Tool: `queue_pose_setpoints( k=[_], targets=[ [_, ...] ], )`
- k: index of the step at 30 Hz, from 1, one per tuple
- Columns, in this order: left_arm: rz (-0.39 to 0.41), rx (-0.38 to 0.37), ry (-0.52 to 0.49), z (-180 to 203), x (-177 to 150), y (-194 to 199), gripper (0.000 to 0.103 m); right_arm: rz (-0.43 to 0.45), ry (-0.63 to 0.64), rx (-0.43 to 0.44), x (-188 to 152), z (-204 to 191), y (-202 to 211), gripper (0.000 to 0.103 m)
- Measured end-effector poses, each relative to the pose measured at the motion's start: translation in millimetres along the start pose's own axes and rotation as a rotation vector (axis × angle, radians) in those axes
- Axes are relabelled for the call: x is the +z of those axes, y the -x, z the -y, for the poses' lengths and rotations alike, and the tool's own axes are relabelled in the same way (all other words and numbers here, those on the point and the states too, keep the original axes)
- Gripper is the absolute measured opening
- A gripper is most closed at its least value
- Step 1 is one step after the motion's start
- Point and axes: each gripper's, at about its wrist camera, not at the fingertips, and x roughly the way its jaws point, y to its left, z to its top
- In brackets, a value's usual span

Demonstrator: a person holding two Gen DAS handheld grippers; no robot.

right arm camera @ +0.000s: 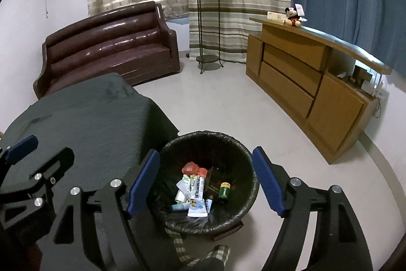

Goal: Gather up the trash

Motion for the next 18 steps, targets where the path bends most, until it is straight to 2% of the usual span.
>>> queue_pose_setpoints(
  k=[18],
  targets=[
    [0.023, 0.005, 0.021, -9, -1, 14, 0.086, 0.052, 0.02, -0.006, -2, -11, 17, 0.075]
  ],
)
